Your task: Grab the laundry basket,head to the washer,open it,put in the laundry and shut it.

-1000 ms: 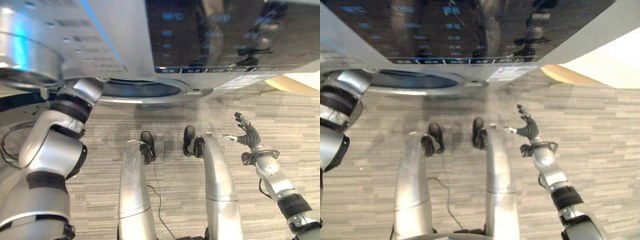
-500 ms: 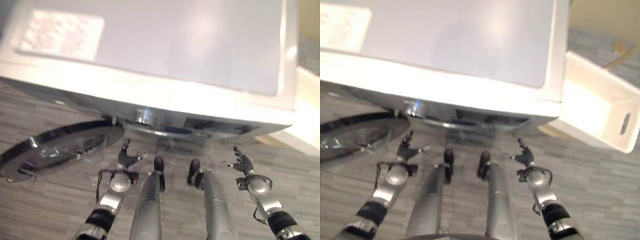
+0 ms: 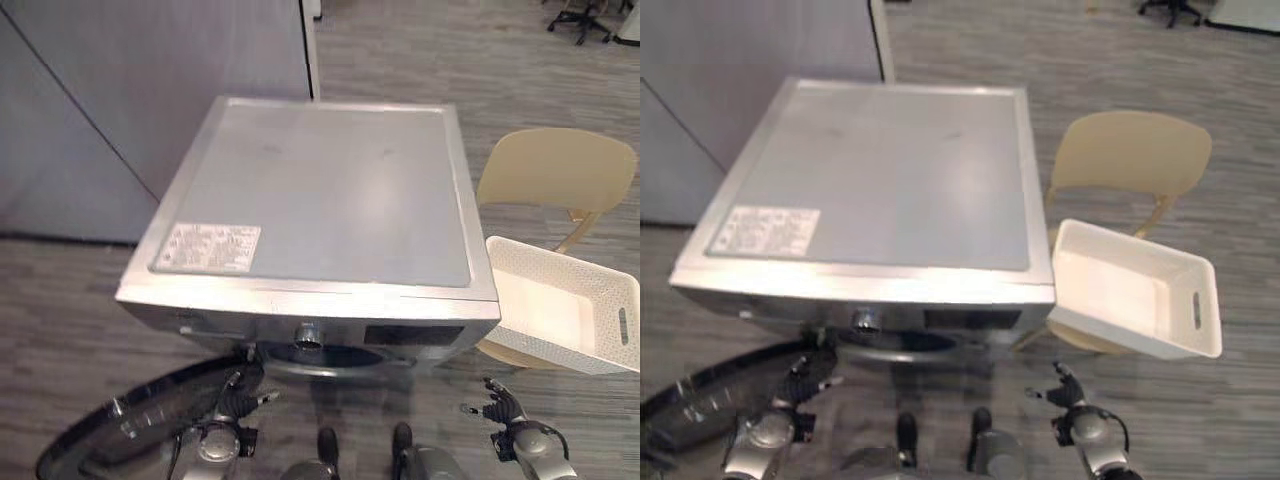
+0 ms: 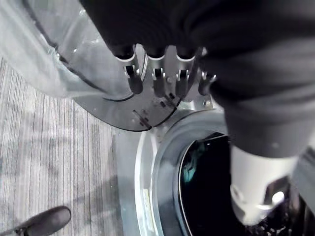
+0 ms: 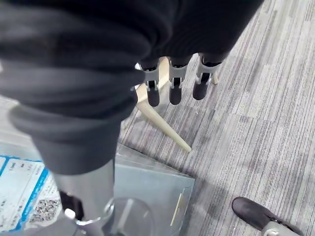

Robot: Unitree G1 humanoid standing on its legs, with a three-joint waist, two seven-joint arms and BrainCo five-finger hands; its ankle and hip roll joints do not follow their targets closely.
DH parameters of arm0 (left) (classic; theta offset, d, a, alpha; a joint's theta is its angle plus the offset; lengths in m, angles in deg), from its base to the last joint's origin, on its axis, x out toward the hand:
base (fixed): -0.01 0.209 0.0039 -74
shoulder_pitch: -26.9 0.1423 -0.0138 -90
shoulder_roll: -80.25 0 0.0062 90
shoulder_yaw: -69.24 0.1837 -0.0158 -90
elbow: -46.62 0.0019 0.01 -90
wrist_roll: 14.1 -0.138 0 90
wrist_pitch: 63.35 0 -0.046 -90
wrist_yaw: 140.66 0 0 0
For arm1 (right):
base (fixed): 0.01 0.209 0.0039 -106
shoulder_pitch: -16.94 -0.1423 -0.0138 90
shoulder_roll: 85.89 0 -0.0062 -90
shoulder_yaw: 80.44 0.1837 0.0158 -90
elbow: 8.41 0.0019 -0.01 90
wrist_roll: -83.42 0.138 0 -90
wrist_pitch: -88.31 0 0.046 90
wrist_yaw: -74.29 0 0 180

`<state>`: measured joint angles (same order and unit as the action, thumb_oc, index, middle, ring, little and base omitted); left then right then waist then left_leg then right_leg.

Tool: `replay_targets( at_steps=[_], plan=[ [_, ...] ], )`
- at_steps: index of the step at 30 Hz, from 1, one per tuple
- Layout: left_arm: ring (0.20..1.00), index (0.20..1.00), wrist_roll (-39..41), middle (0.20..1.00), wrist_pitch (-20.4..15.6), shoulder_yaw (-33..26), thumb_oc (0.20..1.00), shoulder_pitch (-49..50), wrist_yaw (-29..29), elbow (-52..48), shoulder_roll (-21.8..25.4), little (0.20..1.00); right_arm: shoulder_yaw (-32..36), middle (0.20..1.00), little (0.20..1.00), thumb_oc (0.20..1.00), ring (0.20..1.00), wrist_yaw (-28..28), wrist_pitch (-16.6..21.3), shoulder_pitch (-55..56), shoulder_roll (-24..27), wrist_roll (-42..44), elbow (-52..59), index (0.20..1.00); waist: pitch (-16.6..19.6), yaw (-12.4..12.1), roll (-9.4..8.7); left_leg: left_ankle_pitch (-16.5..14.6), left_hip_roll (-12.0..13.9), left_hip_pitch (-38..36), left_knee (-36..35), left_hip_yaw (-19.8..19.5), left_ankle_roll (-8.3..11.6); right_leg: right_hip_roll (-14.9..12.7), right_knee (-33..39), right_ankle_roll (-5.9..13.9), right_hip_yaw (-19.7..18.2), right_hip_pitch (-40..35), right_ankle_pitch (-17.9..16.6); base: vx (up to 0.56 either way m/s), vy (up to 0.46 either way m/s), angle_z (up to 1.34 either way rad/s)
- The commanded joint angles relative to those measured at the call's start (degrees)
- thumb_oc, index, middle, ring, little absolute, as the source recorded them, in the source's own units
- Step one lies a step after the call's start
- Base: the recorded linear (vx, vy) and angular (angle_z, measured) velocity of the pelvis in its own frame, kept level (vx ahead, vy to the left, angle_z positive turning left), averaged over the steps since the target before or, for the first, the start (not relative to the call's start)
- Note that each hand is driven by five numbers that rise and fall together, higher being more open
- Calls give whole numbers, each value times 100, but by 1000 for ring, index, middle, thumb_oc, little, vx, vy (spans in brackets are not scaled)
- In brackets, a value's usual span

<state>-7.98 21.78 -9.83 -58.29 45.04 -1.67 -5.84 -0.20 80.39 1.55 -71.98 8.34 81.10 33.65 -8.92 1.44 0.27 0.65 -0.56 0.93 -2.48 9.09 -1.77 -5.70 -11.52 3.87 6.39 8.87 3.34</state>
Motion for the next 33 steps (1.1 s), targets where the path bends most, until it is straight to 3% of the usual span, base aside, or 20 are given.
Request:
replay_targets(
  at_steps=[1,3,5,7,9,11,13,14,15,17,20,23,24,28,33],
  plan=[
    [1000,1000,-210,1000,-168,-112,1000,-176,32,-215,142,1000,-41,1000,1000,1000,1000,31,13,-262,72,-116,-63,1000,-217,-53,-232,-166,-140,337,65,-151,38,-250,592,669,-212,293,-844,-242,118,-19],
    [1000,1000,-261,1000,-159,-84,1000,-287,66,-232,211,1000,-94,1000,1000,1000,1000,34,32,-301,39,-57,-196,1000,-295,-54,-107,25,-42,474,103,-170,17,86,-165,517,-363,351,-288,-264,114,-5],
    [1000,1000,-323,1000,-136,-79,1000,-321,53,-234,247,1000,-180,1000,1000,1000,1000,25,77,-258,-7,-28,-372,1000,-195,-152,-30,232,21,537,-14,-200,0,488,-1193,286,-256,-10,440,-219,55,16],
    [1000,1000,-320,1000,-131,-82,1000,-332,48,-249,249,1000,-196,1000,1000,1000,1000,11,93,-247,-55,-13,-456,1000,-113,-221,-56,276,13,610,-3,-208,0,605,-1368,264,-271,-201,494,-115,-30,26],
    [1000,1000,-315,1000,-117,-149,1000,-265,84,-274,263,1000,-166,1000,1000,1000,1000,25,72,-205,-137,-15,-578,1000,1,-412,-180,345,-21,837,57,-139,31,672,-1106,223,-274,-724,595,-202,-109,16],
    [1000,1000,-289,1000,-136,-197,1000,-246,114,-367,236,1000,-194,1000,1000,1000,1000,63,68,-242,-170,37,-583,1000,22,-635,-298,585,13,1242,171,-74,142,662,-153,11,-197,-1053,965,-274,-143,-25],
    [1000,1000,-265,1000,-135,-165,1000,-281,118,-377,193,1000,-180,1000,1000,1000,1000,116,87,-307,-144,127,-620,1000,10,-711,-243,962,121,1613,186,-65,362,876,252,-133,-308,-972,999,-377,-97,-27],
    [1000,1000,-187,1000,-138,-134,1000,-302,117,-459,145,1000,-159,1000,1000,1000,1000,160,93,-338,-68,147,-615,1000,-132,-759,-144,1258,190,1832,140,-215,639,1000,417,-218,-269,-886,900,-344,-53,14],
    [1000,1000,-187,1000,-138,-134,1000,-304,117,-459,144,1000,-159,1000,1000,1000,1000,160,93,-340,-67,148,-616,1000,-130,-755,-139,1262,192,1839,139,-221,641,1004,417,-220,-264,-881,896,-368,-29,27],
    [1000,1000,-201,1000,-146,-49,1000,-407,98,-471,125,1000,-145,1000,1000,1000,1000,211,83,-393,-5,146,-648,1000,-290,-704,-112,1106,108,1934,322,-482,679,950,449,-232,-137,-725,745,-309,14,23],
    [1000,1000,-264,1000,-156,17,1000,-419,61,-627,143,1000,-96,1000,1000,1000,1000,225,89,-315,14,145,-674,1000,-308,-540,-295,403,60,1786,1084,-618,440,610,661,-135,102,-559,427,-286,54,44],
    [1000,1000,-234,1000,-157,58,1000,-479,78,-692,135,1000,-101,1000,1000,1000,1000,230,116,-328,42,130,-789,1000,-260,-410,-408,-165,129,1311,1284,-874,435,405,881,-86,151,-489,243,-131,125,33],
    [1000,1000,-212,1000,-171,105,1000,-508,167,-788,109,1000,-119,1000,1000,1000,1000,204,114,-357,22,183,-807,1000,-200,-384,-376,-154,64,1209,1139,-1137,444,391,919,-40,123,-457,180,-33,151,23],
    [1000,1000,-421,1000,-201,175,1000,-539,189,-910,177,1000,-46,1000,1000,1000,1000,184,133,-336,-11,208,-893,1000,0,-298,-268,-160,11,831,493,-1152,369,342,903,26,138,-455,145,47,169,24],
    [1000,1000,-642,1000,-257,132,1000,-506,194,-1419,386,1000,0,1000,1000,1000,1000,158,125,-259,-83,168,-898,1000,93,-258,-234,-123,-52,613,189,-1083,291,240,869,125,90,-450,102,28,151,-5]
  ],
)
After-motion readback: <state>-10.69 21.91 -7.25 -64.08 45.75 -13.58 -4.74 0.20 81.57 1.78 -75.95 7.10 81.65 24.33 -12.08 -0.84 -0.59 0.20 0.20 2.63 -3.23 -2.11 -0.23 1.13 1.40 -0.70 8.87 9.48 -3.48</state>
